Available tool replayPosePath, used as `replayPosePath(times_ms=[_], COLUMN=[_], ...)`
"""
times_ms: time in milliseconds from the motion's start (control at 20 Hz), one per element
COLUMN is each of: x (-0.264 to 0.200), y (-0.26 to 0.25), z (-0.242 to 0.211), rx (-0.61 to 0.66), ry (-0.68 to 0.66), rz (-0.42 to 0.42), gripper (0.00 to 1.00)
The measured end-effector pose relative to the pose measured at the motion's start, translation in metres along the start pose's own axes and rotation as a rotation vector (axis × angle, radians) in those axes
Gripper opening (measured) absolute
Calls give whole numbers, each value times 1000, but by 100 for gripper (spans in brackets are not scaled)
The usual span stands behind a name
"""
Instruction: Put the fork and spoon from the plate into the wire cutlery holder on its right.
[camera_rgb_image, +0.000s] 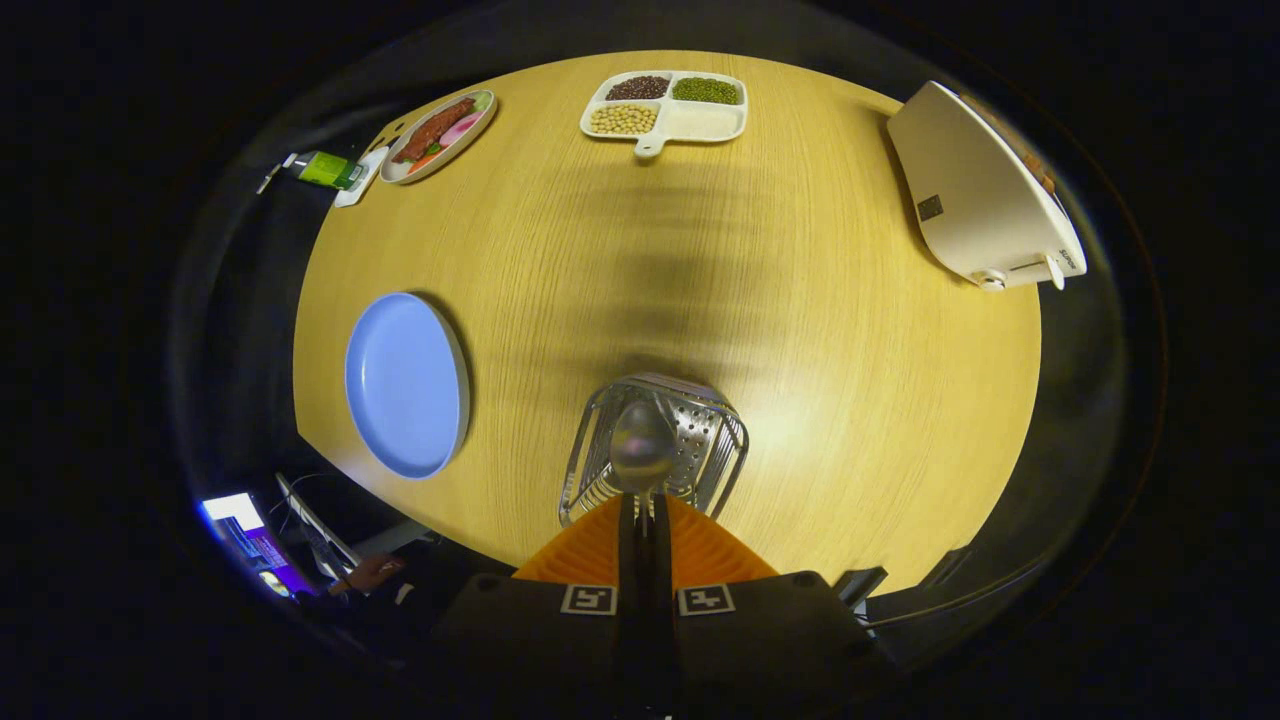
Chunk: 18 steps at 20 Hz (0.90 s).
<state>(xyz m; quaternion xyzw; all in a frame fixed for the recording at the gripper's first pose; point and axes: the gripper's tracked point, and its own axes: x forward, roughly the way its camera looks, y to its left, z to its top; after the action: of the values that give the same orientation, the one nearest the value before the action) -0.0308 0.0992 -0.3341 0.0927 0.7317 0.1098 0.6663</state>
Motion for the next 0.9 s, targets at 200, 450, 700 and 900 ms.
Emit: replayPosePath(times_ms=[200,450,700,900], x=[7,-1,-22,-42], y=[-2,5,15,13], z=[8,10,13,13], rx=[7,-6,-37,-62], ry=[-9,-58,-169,-307], rz=[-1,56,132,157], gripper=[10,9,27,70])
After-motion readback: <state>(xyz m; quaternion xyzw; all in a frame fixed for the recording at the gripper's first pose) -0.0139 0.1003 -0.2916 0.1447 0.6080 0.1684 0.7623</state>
